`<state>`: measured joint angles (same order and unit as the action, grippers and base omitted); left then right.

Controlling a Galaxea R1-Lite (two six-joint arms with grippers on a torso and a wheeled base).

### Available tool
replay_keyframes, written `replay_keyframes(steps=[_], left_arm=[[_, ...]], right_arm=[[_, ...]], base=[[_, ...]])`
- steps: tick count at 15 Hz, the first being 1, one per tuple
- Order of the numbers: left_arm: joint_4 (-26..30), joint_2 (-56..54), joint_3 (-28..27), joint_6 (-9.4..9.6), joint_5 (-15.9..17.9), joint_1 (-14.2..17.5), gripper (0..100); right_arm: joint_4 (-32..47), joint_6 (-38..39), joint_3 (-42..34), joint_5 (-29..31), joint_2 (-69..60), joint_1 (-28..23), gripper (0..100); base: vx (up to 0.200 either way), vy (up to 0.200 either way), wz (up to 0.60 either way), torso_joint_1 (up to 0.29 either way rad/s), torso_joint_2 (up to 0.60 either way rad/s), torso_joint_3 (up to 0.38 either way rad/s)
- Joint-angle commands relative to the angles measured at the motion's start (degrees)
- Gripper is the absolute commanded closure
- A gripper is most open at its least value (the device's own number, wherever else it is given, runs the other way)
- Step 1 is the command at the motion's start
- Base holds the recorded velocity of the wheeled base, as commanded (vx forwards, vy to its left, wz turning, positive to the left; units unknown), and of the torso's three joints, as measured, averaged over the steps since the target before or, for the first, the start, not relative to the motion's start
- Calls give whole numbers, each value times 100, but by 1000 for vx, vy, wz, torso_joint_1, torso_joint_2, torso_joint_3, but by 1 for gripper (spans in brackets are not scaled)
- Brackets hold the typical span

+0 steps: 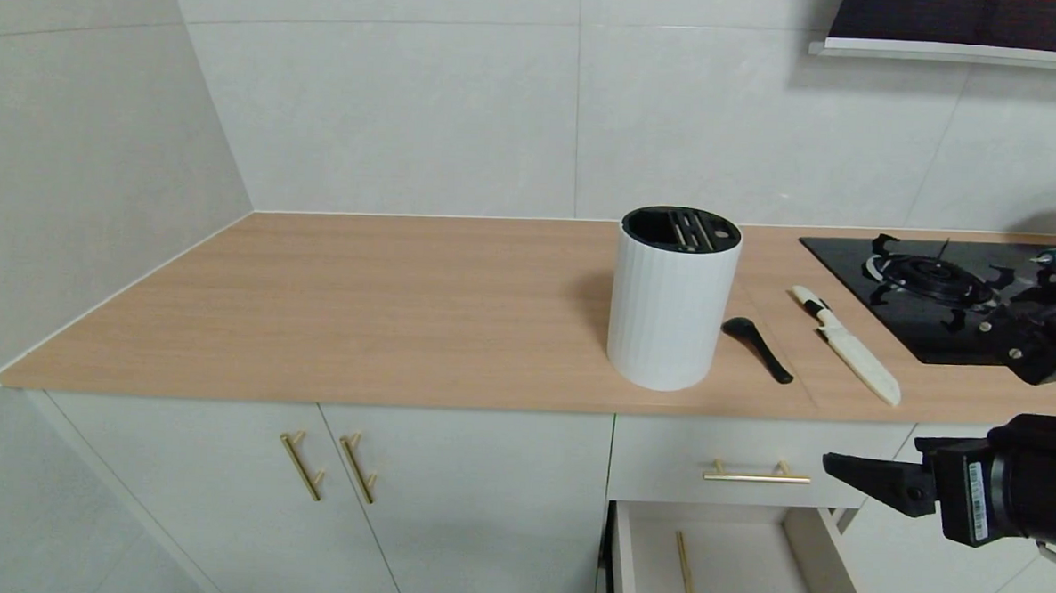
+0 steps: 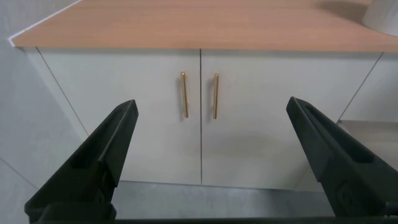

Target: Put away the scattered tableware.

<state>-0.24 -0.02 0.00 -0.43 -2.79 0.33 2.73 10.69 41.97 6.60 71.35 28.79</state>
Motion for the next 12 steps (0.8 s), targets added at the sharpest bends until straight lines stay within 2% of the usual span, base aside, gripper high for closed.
replay_keyframes(steps=[1, 2, 3, 4, 7, 9, 12], left_arm=[[-2, 2, 0, -1, -2, 2, 0], [-2, 2, 0, -1, -2, 2, 0], [-2, 2, 0, -1, -2, 2, 0], [-2, 2, 0, -1, -2, 2, 0], [-2, 2, 0, -1, -2, 2, 0], [-2, 2, 0, -1, -2, 11, 0], [-2, 2, 0, -1, -2, 2, 0]], right_arm=[[-335, -111, 602, -62, 907, -489, 0], [-431, -261, 839, -176, 1179, -691, 0], [-633, -595, 1331, -730, 1856, -1130, 0], [-800, -718, 1577, -950, 2296, -1394, 0], [-1794, -1412, 1999, -1020, 3473, -2027, 0], [-2435, -1429, 2008, -1037, 4045, -2176, 0], [-2769, -1456, 2034, -1099, 4528, -2203, 0]], base=[[0, 0, 0, 0, 0, 0], [0, 0, 0, 0, 0, 0], [0, 0, 0, 0, 0, 0], [0, 0, 0, 0, 0, 0], [0, 0, 0, 0, 0, 0], [0, 0, 0, 0, 0, 0], [0, 0, 0, 0, 0, 0]])
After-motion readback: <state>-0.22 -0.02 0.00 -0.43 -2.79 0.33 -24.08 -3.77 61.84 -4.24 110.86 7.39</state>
